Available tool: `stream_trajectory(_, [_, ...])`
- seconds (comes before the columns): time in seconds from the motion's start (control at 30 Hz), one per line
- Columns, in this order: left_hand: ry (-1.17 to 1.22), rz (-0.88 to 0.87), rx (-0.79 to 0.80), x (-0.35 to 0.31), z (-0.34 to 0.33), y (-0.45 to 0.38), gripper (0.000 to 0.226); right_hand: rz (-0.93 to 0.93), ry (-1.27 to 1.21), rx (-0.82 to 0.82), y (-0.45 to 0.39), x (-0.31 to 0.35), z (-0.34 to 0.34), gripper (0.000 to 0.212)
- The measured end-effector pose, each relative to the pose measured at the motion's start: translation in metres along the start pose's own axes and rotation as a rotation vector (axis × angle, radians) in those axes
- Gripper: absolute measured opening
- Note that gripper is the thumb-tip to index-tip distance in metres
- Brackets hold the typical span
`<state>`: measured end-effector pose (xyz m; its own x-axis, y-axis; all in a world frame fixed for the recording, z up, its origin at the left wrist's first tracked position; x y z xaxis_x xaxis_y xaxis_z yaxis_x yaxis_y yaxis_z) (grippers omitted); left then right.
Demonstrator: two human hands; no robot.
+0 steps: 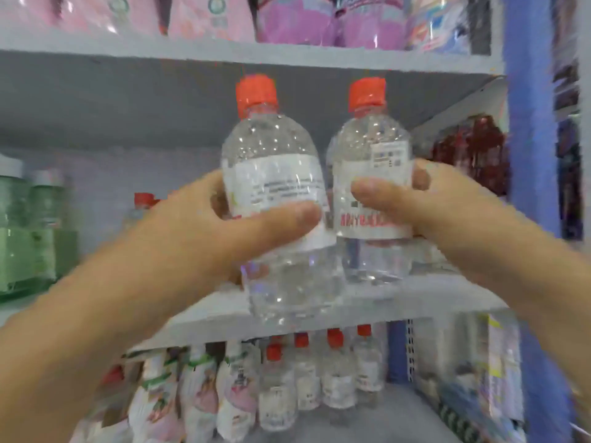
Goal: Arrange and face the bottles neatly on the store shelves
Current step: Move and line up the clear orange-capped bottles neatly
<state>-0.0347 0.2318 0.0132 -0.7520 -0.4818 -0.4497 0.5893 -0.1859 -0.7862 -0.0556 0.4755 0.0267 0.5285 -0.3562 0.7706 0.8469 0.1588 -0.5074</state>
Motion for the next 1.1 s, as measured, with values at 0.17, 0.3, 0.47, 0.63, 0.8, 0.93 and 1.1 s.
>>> stream_trajectory(0.17, [-0.083,0.144,0.106,0.018,-0.063,-0.04,0.031,-0.187,0.233,-0.048,-0.049,-0.048,-0.002,0.038])
stream_trajectory(0.3, [-0.293,0.23,0.109,0.064,-0.091,-0.068,0.057,-0.255,0.195,0.001,-0.079,-0.082,-0.006,0.029])
stream_trajectory(0.47, [-0.485,0.266,0.227,0.081,-0.106,-0.096,0.106,-0.297,0.339,0.129,-0.117,-0.101,-0.003,0.042])
stream_trajectory(0.63, [-0.491,0.111,0.189,0.061,-0.077,-0.13,0.113,-0.337,0.441,0.119,-0.145,-0.085,0.021,0.097])
stream_trajectory(0.8, [-0.506,0.11,0.49,0.055,-0.057,-0.147,0.087,-0.305,0.391,0.172,-0.169,-0.068,0.038,0.061])
stream_trajectory(0.93, [-0.726,0.047,0.532,0.063,-0.07,-0.165,0.072,-0.329,0.41,0.236,-0.187,-0.073,0.026,0.064])
stream_trajectory(1.1, [-0.838,0.05,0.532,0.081,-0.084,-0.184,0.054,-0.299,0.499,0.259,-0.206,-0.073,0.011,0.065])
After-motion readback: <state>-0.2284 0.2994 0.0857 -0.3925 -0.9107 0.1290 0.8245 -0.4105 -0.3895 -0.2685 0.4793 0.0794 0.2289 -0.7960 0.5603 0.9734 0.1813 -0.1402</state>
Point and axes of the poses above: each hand's wrist, its own y-axis away from the middle knuckle, its own z-axis out of the back of the hand, x = y × z, the point moved 3 cm from there along -y, towards the middle knuckle, and after that the axes turned 12 degrees about -z, right-handed, at the moved point
